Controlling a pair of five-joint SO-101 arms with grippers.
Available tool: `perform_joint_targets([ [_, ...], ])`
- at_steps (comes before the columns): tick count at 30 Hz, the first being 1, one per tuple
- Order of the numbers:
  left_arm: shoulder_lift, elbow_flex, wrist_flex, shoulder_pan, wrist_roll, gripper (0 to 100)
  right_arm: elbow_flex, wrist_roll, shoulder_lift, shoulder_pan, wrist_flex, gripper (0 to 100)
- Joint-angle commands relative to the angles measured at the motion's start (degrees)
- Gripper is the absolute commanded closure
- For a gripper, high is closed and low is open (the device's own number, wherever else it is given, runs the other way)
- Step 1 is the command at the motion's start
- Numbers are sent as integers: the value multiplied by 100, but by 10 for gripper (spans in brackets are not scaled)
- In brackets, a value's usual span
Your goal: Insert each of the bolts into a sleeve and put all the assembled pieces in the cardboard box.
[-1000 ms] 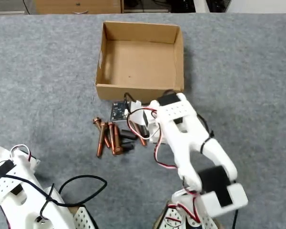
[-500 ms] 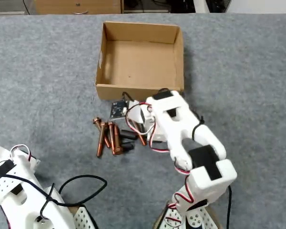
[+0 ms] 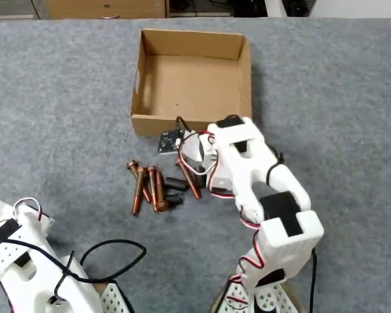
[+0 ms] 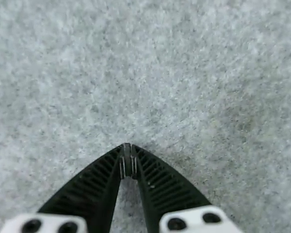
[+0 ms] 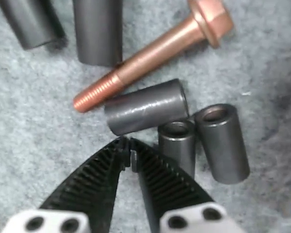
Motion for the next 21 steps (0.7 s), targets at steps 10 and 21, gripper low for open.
perform_joint_targets([
  [10, -92, -35, -70, 9, 53, 982, -163, 88, -910, 207, 299, 997],
  [21, -92, -18, -70, 9, 53, 982, -136, 88, -2343, 66, 914, 887],
])
